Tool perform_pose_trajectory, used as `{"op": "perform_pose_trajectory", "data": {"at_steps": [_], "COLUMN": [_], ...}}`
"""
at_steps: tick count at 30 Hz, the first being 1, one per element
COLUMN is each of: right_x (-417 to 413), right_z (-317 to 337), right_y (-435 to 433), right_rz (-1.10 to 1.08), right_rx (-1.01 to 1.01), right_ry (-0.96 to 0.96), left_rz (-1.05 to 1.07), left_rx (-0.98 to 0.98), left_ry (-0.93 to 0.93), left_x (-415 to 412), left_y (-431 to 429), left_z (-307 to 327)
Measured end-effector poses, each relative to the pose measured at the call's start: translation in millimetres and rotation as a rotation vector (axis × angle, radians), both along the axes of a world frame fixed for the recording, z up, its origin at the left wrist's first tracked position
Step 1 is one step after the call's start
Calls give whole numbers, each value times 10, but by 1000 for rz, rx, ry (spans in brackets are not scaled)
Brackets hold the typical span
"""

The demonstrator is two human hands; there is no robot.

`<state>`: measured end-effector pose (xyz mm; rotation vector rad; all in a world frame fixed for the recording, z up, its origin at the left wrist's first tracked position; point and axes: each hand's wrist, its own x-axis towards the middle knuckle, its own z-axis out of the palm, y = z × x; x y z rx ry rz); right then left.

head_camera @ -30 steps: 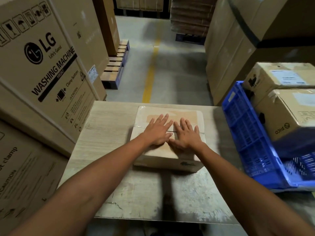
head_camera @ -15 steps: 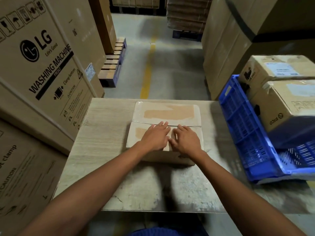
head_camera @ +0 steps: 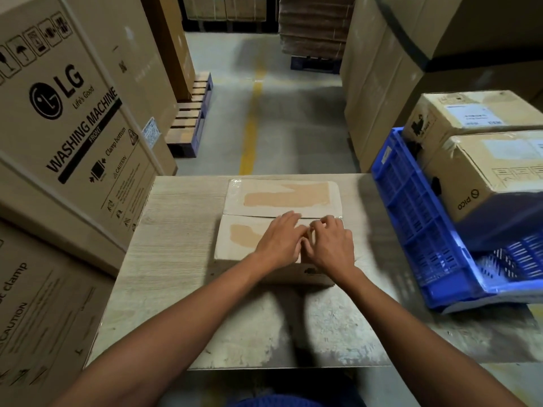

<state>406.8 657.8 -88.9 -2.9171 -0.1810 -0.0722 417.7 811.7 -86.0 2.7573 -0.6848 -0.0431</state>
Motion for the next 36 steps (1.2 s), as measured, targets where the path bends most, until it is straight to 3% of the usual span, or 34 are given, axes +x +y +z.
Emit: {"op": "perform_pose_trajectory", "data": {"at_steps": [4, 10, 16, 22, 26, 28, 31, 33, 36], "right_x": [172, 423, 622, 605, 571, 585, 674, 705, 716], "right_z": [3, 187, 4, -53, -61, -29, 74, 152, 324], "right_y": [-29, -29, -123, -186, -189, -183, -189, -191, -176], "right_rz": [95, 106, 120, 144, 47, -66, -204, -269, -354], "right_rx": [-29, -143, -102, -76, 74, 232, 553, 691, 739], "right_ry": [248, 161, 368, 328, 275, 256, 264, 198, 35], "left_rz": [80, 39, 143, 166, 703, 902, 953, 957, 1012], "left_rx": [112, 216, 245, 185, 95, -92, -471, -581, -680], "left_ry": [170, 61, 225, 34, 68, 199, 320, 280, 187], "left_x": [244, 463, 598, 652, 647, 672, 724, 715, 680], "left_y": [-92, -89, -25, 177, 568, 766, 902, 880, 825], "left_z": [-2, 109, -78, -88, -99, -32, 56, 104, 233]}}
